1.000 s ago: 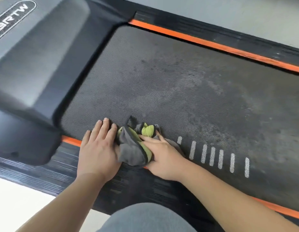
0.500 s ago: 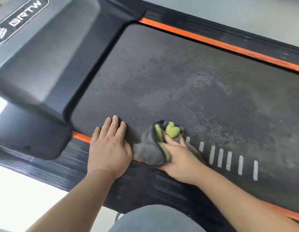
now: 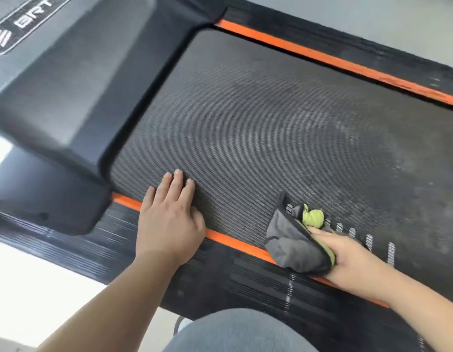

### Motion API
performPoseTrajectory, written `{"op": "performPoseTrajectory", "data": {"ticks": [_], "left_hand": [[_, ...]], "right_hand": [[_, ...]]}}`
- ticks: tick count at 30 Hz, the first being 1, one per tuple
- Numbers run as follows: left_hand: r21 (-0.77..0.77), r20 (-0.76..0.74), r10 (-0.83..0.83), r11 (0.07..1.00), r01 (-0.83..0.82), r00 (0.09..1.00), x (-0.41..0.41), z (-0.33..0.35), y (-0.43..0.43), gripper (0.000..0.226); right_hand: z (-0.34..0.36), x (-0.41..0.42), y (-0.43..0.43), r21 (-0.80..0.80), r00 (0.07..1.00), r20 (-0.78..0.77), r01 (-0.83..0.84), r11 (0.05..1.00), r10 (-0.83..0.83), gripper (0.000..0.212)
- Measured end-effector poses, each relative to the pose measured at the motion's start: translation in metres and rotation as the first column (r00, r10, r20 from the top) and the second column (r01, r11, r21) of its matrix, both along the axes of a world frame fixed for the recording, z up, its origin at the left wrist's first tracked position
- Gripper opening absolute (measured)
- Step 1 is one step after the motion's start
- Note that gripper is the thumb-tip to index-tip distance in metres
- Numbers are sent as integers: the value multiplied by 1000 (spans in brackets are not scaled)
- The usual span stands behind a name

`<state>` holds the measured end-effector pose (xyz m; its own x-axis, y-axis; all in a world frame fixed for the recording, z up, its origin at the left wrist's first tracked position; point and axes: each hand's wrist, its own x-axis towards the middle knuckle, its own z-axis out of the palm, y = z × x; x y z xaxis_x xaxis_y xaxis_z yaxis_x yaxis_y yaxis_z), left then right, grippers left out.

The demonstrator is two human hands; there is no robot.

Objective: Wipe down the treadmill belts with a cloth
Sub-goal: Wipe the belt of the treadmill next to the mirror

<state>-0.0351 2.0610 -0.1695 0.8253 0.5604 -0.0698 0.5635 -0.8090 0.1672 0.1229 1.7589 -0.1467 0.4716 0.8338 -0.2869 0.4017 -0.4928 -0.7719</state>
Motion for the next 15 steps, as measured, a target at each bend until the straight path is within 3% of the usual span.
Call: {"op": "performPoseTrajectory", "data": {"ticks": [2,5,8,13,15], "left_hand": [[-5,1,5,1000,-5,1000,1,-1,0,67],[-10,-31,-3,1000,3,1000,0,1,1,68],[-16,-102,-63,998,61,993,-5,0,6,78],[-14,-70,-32,999,31,997,-3,2,3,68],[-10,-23,0,1000,-1,1000,-1,7,-1,70]], "right_hand": [[0,-6,24,-24,1000,-12,4,1000,-4,49],[-12,-26,87,-77,992,117,-28,997,37,57],[-6,-42,146,-64,987,150,-56,996,65,61],[20,-38,111,-27,986,87,-140,990,142,56],[32,-39,88,-20,976,130,-171,985,172,56]]}}
